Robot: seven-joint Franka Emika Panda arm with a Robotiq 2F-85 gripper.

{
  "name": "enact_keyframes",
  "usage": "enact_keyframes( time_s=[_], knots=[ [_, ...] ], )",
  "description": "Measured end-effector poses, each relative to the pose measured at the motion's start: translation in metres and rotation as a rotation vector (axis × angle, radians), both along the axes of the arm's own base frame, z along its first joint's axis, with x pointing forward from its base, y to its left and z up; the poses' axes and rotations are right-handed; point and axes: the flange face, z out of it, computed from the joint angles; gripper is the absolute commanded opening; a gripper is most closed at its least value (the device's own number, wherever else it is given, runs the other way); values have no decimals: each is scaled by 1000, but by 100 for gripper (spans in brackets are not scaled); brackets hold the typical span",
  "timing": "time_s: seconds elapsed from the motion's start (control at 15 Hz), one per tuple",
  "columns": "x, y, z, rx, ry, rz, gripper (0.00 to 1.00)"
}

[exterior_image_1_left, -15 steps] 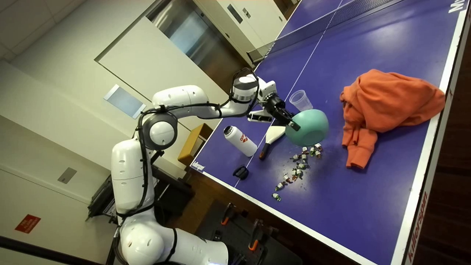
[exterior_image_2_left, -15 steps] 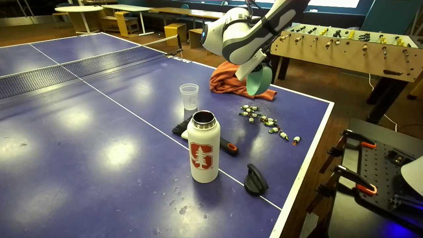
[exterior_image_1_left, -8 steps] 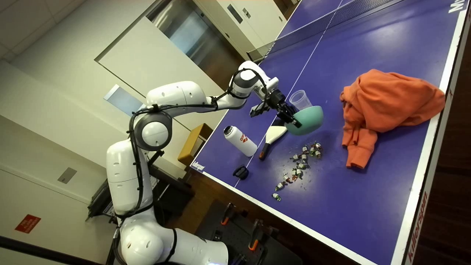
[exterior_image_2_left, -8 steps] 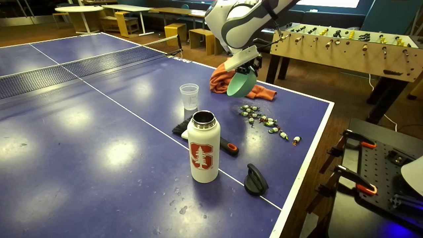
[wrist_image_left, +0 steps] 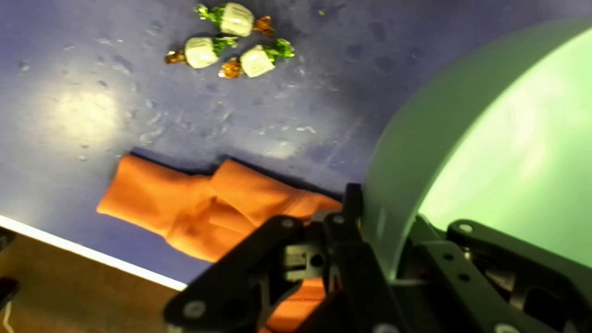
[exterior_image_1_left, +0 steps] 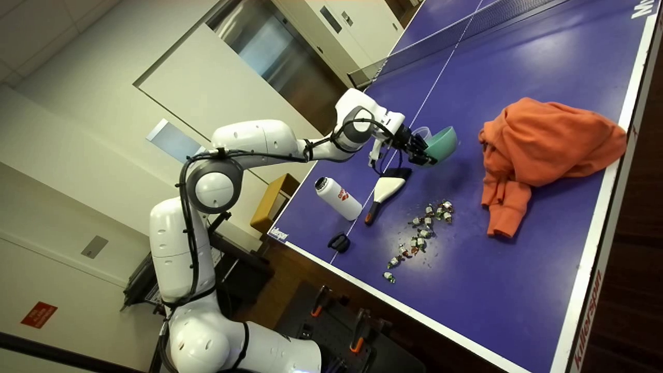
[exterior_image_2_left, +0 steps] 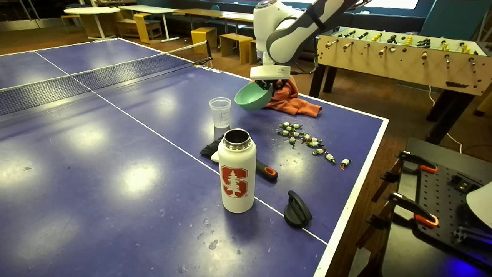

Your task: Move the cup backwards, empty the bowl then sweep the table.

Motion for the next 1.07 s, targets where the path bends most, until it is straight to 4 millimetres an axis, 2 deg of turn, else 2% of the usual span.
enact_keyframes(
  time_s=[0.33, 1.07],
  knots=[
    [-8, -8, -24, 105, -178, 23, 2],
    [-22, -15, -61, 211, -205, 46, 2]
  ],
)
